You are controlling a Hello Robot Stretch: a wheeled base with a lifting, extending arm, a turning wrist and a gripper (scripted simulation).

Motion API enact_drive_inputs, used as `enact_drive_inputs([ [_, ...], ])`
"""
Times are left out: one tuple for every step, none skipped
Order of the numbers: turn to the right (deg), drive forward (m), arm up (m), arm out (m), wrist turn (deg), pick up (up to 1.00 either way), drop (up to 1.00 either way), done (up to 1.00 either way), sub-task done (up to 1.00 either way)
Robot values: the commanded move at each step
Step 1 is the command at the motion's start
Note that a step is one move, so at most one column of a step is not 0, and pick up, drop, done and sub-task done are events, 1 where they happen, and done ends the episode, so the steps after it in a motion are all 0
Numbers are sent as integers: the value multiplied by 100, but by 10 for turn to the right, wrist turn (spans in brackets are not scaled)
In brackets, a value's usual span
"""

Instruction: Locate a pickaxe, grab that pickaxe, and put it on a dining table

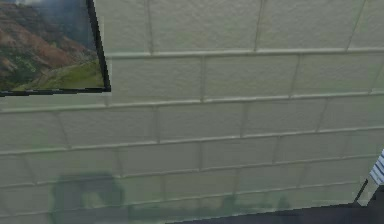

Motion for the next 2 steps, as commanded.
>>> enact_drive_inputs([
  [-450, 0, 0, 0, 0, 0, 0, 0, 0],
  [-90, 0, 0, 0, 0, 0, 0, 0, 0],
])
